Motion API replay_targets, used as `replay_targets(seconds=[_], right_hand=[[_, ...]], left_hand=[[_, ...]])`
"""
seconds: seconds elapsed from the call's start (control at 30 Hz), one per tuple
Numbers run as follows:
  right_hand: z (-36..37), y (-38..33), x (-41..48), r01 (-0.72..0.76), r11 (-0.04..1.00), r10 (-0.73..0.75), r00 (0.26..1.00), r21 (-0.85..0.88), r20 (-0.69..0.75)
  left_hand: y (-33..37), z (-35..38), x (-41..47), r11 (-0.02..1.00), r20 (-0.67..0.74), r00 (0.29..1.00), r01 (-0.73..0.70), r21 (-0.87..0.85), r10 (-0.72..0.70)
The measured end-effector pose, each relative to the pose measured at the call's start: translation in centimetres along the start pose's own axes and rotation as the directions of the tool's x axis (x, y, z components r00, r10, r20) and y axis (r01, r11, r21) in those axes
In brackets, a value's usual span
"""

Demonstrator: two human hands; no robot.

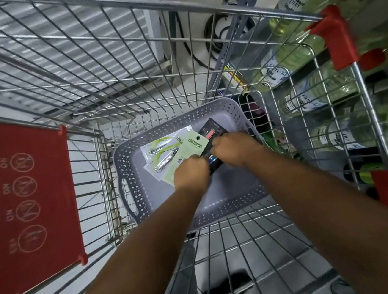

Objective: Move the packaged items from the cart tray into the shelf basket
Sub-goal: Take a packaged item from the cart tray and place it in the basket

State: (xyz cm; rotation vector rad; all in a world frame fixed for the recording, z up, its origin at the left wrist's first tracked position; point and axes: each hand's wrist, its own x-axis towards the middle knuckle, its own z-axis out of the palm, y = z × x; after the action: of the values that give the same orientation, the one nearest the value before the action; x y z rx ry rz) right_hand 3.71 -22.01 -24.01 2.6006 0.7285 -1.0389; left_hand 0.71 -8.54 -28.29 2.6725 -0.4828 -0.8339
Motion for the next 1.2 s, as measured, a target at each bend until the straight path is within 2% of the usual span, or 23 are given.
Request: replay_targets(seconds=[0.4,0.63,0.83,1.0,1.2], right_hand=[[0.5,-0.2,1.6,-0.042,0.992,0.041,0.999,0.122,0.009],[0.0,-0.3,0.8,-0.035,0.995,0.036,0.999,0.097,-0.001],[-2.2,-0.1,-1.7,-0.050,0.995,0.053,0.998,0.086,-0.026],[-4.8,-0.2,-4.6,-0.131,0.983,0.132,0.991,0.128,0.004],[-7.8,-0.6,-9.1,-0.154,0.984,0.160,0.985,0.093,-0.063]], left_hand=[[0.4,0.8,0.6,0.998,-0.023,0.998,0.059,0.001,-0.059],[0.5,0.3,0.0,0.999,-0.013,0.999,0.037,0.001,-0.037],[1.3,-2.6,-1.3,1.000,-0.024,1.000,0.013,0.024,-0.013],[2.5,-5.5,-3.1,0.998,-0.061,0.998,-0.023,0.052,0.026],[3.9,-8.9,-6.4,0.991,-0.128,0.989,-0.063,0.119,0.078]])
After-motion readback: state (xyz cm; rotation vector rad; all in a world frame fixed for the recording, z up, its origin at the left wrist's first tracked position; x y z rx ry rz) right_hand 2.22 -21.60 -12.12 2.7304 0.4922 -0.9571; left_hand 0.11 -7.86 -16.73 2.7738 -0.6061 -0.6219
